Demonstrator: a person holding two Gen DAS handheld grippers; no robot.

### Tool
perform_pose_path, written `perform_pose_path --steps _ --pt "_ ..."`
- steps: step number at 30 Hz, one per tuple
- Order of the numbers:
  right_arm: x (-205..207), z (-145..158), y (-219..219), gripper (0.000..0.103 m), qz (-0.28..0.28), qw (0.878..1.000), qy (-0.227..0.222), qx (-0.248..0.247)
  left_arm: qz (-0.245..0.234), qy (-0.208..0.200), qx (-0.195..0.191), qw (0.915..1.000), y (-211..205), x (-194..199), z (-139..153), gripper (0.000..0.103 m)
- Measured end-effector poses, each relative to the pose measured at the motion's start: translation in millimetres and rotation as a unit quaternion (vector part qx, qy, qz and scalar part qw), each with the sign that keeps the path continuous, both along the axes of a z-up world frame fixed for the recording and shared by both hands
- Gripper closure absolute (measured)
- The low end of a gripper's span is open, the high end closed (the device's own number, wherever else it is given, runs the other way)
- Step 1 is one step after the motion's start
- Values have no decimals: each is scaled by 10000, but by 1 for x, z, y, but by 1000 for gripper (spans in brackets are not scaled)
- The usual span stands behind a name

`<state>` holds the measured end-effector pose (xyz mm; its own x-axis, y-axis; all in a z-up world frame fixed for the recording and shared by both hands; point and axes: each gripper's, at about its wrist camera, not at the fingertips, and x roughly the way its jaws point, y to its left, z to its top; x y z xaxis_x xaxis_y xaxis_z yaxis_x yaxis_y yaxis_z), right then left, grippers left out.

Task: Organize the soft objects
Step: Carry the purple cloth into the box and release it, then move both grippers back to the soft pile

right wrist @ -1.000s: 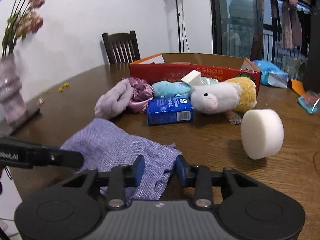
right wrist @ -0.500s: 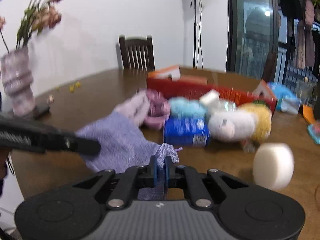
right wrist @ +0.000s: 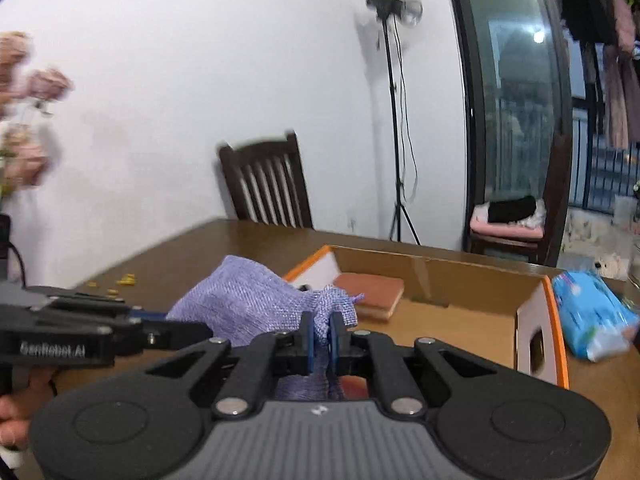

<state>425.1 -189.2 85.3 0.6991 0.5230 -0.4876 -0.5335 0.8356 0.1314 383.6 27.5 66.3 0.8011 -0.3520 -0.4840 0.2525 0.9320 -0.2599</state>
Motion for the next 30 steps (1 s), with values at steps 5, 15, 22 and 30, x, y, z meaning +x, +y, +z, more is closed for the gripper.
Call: perform_pose_path --steps 5,15,22,30 --pt "100 -33 37 94 -21 9928 954 -727 508 442 785 9946 -7 76 -19 72" --pt "108 -47 40 70 150 9926 880 -822 665 11 734 9951 4 68 -19 35" --pt "32 10 12 57 275 9986 155 -429 947 -371 543 9933 12 4 0 22" --pt "-81 15 -25 51 318 9992 -142 -184 1087 -282 220 9934 18 -91 -11 21"
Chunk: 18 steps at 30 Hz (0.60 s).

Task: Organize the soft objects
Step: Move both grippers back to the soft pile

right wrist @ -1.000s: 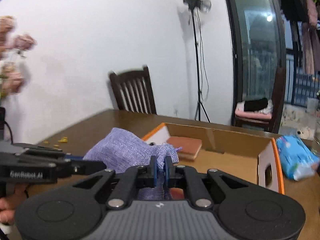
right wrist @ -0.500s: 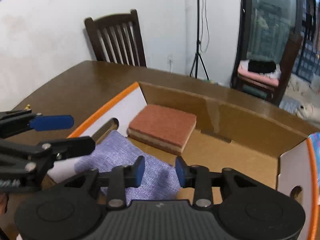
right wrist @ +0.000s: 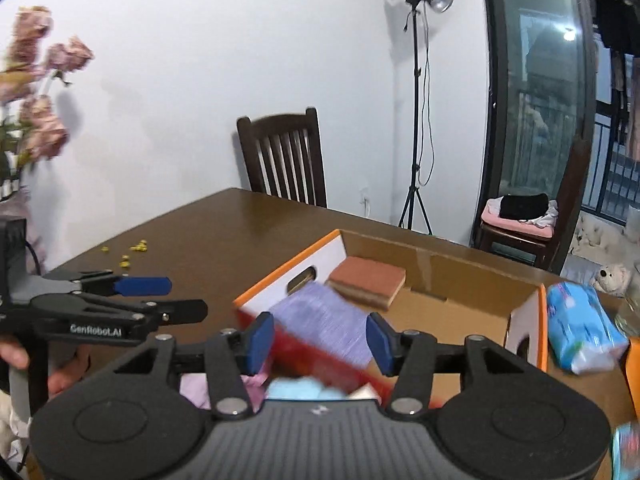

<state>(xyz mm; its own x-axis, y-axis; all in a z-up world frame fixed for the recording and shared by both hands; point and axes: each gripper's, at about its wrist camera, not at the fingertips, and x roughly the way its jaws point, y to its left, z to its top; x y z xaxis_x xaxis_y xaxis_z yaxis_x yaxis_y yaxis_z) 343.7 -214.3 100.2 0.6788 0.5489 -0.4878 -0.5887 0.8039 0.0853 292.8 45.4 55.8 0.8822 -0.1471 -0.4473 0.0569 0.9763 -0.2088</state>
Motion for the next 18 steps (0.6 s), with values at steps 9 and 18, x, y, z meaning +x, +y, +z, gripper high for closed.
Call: perform_pose_path --steps 9,18 --pt "-125 -36 -29 45 -756 9960 -469 -59 -66 -304 270 9992 -7 -113 -7 14" --pt "-217 -95 -34 44 -1396 9897 -287 105 -335 -189 244 9990 -21 -172 -34 14"
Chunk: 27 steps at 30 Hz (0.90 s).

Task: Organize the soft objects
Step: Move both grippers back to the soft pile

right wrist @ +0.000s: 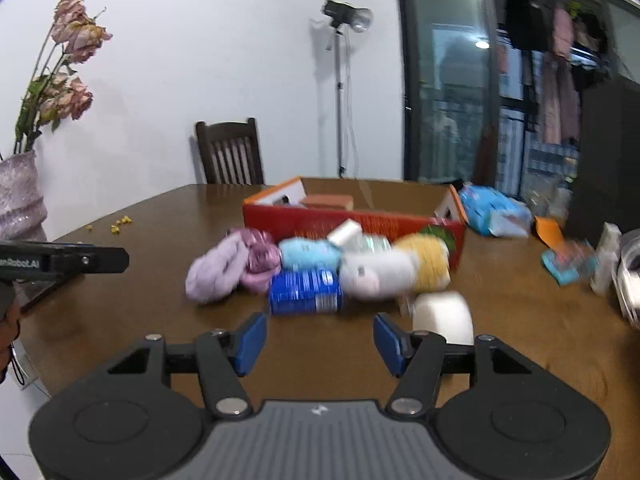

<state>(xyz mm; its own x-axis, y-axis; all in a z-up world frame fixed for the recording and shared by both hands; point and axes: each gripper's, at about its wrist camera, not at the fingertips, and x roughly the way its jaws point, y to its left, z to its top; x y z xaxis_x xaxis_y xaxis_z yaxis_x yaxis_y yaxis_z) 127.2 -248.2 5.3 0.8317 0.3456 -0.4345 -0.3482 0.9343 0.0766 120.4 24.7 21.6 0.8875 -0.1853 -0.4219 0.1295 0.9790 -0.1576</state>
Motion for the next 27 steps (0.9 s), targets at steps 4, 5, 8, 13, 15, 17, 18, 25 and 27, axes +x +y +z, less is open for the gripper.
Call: perform_pose_path --steps 4,5,8,13,15,17,18,25,27 --pt "-12 -12 2 44 -49 9999 119 -26 29 98 -19 9999 2 -3 -11 14" --pt "-14 -13 2 45 -76 9999 100 -58 35 113 -40 9999 2 -3 -12 14" --pt "-12 -11 3 45 -60 9999 87 22 60 133 -105 9998 6 0 -14 14" --pt "3 -12 11 45 49 9999 115 38 170 277 -148 9994 11 21 -20 14" --pt "16 -11 16 45 110 9998 158 94 179 313 -186 9992 10 34 -20 14" --pt "30 -9 23 46 174 9997 166 81 121 333 -257 9990 8 53 -21 14" --pt "40 -8 28 49 208 9996 167 64 106 348 -259 9990 6 63 -21 14" --pt "114 -1 68 59 443 9989 156 86 141 696 -165 9973 11 127 -34 43" --pt "135 0 83 61 509 9985 174 44 290 709 -330 9965 29 133 -36 41"
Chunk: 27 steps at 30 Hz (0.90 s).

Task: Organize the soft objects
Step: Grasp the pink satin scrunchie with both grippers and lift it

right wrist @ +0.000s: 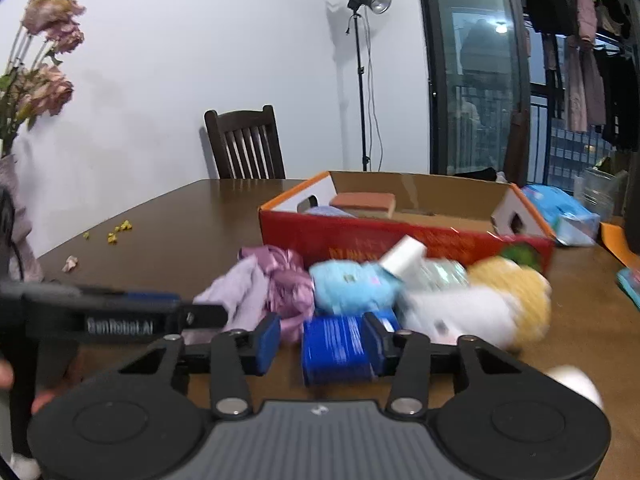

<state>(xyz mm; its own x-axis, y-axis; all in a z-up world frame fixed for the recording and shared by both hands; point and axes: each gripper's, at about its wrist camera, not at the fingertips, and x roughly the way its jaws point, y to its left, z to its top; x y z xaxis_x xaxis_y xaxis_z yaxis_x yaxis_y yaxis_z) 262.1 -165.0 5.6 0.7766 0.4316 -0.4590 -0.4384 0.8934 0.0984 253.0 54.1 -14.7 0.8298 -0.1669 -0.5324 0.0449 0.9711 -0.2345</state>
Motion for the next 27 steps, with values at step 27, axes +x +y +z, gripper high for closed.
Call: perform_pose_path --steps 27 --pt "-116 -25 -73 85 -253 9962 462 -700 -866 -184 -113 9960 -41 -86 14 32"
